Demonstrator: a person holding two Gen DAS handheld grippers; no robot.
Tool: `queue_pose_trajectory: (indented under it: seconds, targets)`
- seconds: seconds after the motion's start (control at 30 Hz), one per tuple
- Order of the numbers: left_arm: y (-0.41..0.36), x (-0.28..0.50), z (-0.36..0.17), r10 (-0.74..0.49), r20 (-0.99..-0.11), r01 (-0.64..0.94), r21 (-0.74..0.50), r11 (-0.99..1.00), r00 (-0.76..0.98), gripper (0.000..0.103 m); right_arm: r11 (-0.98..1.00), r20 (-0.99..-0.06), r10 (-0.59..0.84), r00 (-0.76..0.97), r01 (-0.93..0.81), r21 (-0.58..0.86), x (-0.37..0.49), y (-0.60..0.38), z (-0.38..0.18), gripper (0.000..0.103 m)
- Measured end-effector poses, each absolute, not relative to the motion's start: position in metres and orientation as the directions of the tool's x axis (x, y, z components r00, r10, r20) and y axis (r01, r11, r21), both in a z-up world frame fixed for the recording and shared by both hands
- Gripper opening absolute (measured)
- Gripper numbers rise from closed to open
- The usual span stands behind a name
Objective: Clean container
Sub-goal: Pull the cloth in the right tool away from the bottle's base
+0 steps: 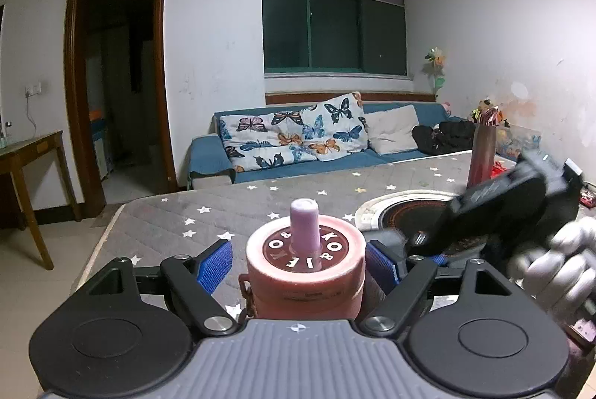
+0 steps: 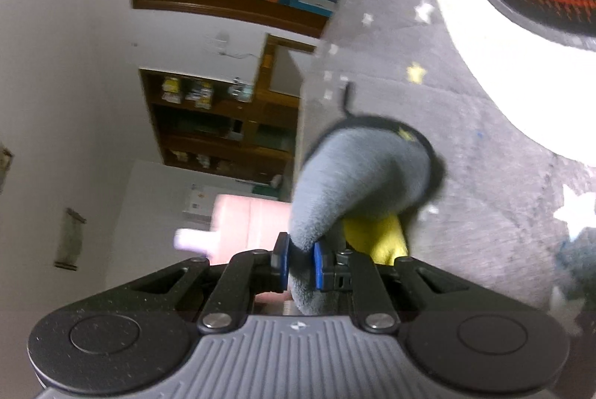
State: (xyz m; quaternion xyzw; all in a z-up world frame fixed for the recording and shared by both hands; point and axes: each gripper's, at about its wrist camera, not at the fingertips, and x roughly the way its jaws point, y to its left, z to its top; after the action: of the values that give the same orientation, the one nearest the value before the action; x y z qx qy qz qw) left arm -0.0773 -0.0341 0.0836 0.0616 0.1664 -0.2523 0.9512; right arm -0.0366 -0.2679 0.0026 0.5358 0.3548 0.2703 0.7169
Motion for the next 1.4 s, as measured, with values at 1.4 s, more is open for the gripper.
queue_pose_trajectory:
  seconds: [1.4]
  targets:
    - [-0.018, -0.034, 0.088, -0.548, -0.384, 0.508, -0.211, 0.835, 0.743, 0.059, 0.557, -0.277, 0.771, 0.573, -0.396, 0.730, -0.091, -0.203, 0.091, 0.014]
